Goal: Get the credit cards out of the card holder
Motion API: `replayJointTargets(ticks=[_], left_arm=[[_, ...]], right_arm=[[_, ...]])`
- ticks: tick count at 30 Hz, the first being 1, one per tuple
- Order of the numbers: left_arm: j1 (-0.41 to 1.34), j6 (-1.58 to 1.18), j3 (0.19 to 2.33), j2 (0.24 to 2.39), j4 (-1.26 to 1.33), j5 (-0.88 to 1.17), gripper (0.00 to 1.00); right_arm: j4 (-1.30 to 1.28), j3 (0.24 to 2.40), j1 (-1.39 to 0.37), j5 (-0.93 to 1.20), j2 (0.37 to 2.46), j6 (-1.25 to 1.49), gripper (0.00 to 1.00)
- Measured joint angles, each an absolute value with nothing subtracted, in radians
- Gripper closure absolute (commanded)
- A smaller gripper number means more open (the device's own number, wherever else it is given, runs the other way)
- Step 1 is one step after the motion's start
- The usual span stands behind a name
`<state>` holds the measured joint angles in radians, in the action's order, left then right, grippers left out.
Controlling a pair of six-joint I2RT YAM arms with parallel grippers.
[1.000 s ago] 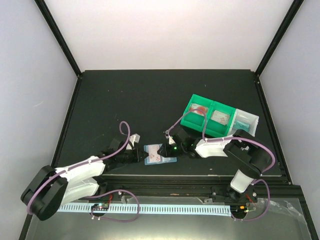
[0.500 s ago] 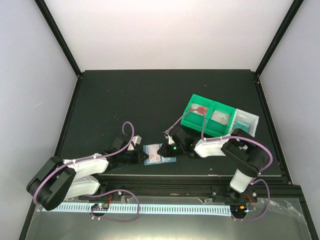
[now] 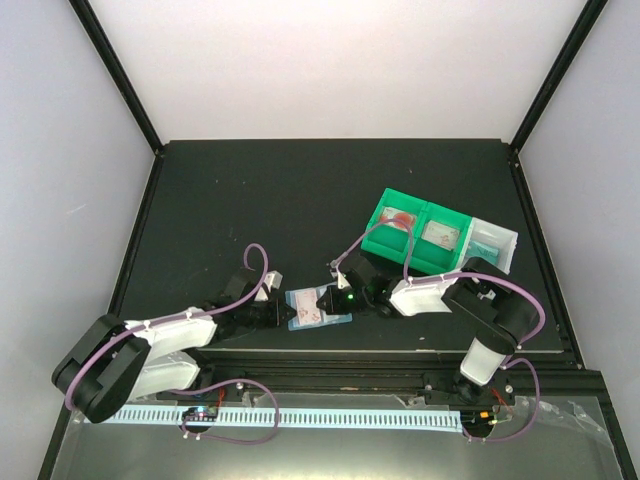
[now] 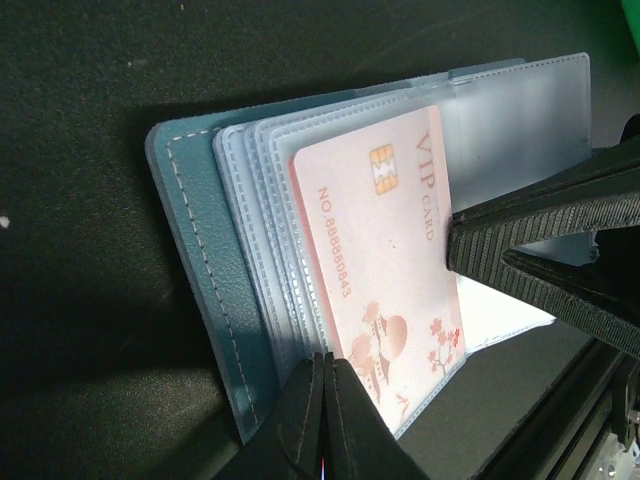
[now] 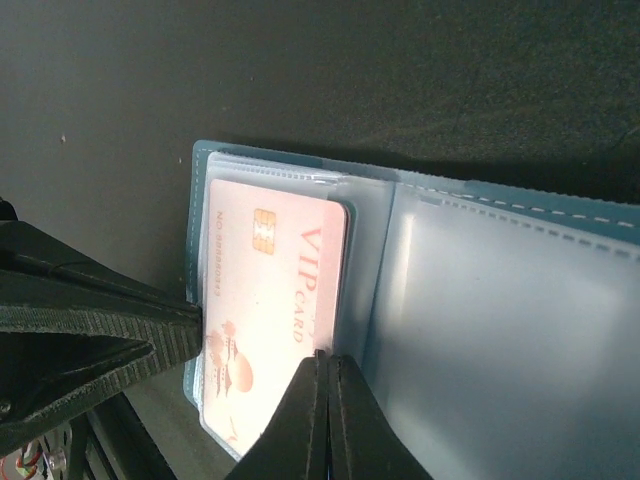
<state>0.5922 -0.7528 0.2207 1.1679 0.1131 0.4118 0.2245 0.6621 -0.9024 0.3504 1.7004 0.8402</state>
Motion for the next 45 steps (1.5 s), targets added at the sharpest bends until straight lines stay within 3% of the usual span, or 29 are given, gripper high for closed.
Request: replayJointTargets(ticks=[19, 26, 38, 45], left_arm=[[0.592, -0.751, 0.224, 1.164, 0.104, 0.396, 0.98], [0.592, -0.752, 0.226, 1.16, 0.101, 0.393, 0.98], [0.592, -0.773, 0.257, 1.089, 0.094, 0.405, 0.98], [0.592, -0.774, 0.258, 1.167, 0.106, 0.416, 0.98]], right_arm=[[0.193, 0.661, -0.895, 0.35, 1.68, 0.826, 0.96], [0.236, 0.63, -0.895, 0.362, 1.679, 0.854, 0.85], [0.262, 0.626, -0.895, 0.378, 1.688, 0.865, 0.91], [0.263, 0.625, -0.895, 0.378, 1.688, 0.865, 0.92]])
